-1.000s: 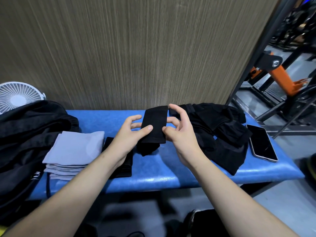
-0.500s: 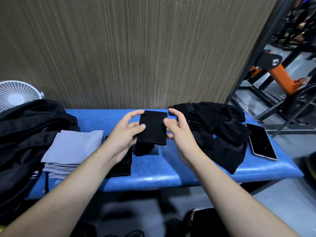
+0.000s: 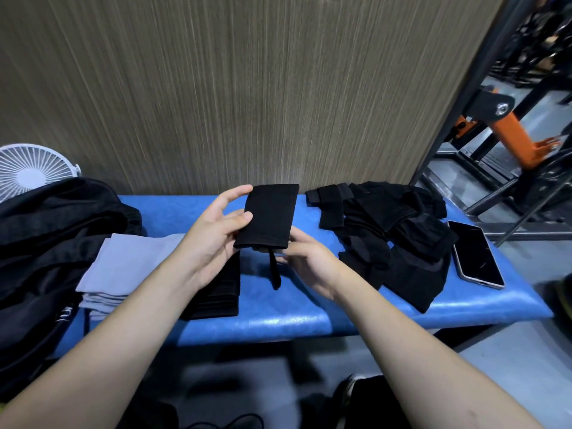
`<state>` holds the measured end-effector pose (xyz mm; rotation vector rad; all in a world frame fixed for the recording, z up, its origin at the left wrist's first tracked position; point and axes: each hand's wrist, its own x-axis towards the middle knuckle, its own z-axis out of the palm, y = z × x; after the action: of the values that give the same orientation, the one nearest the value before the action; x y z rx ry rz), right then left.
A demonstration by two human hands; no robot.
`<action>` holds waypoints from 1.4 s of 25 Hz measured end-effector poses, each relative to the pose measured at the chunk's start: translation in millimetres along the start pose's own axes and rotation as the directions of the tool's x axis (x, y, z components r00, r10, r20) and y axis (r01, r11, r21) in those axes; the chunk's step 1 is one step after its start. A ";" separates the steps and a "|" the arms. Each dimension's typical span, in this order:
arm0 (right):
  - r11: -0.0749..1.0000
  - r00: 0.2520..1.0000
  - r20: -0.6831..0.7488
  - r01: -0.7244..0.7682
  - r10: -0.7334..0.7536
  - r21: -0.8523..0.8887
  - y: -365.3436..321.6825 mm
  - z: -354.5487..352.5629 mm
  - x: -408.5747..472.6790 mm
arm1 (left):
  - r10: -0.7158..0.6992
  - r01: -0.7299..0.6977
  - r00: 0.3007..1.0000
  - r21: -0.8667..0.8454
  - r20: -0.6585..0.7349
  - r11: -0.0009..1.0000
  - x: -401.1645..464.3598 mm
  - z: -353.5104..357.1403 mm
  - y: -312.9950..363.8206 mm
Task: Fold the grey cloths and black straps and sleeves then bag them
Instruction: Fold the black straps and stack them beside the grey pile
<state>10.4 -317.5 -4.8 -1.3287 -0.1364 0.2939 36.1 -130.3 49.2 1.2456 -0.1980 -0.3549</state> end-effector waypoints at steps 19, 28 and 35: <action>0.976 0.986 -0.145 0.055 -0.087 -0.212 -18.3 -26.9 -8.9 | -0.029 0.064 0.964 0.125 -0.264 0.990 8.8 -22.8 -0.5; 0.963 0.964 -0.197 0.129 -0.177 -0.236 -28.2 -27.9 -13.7 | 0.047 0.014 0.980 0.310 -0.191 0.951 4.7 -20.3 -9.1; 0.913 0.946 -0.173 0.200 -0.275 -0.355 -32.3 -8.0 -18.4 | 0.083 -0.050 0.990 0.258 -0.118 0.965 5.3 -6.6 -19.2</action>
<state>-0.8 -337.0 25.8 -1.6532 -0.1656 -0.0926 40.3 -131.7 28.7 1.5069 -0.1783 -0.1938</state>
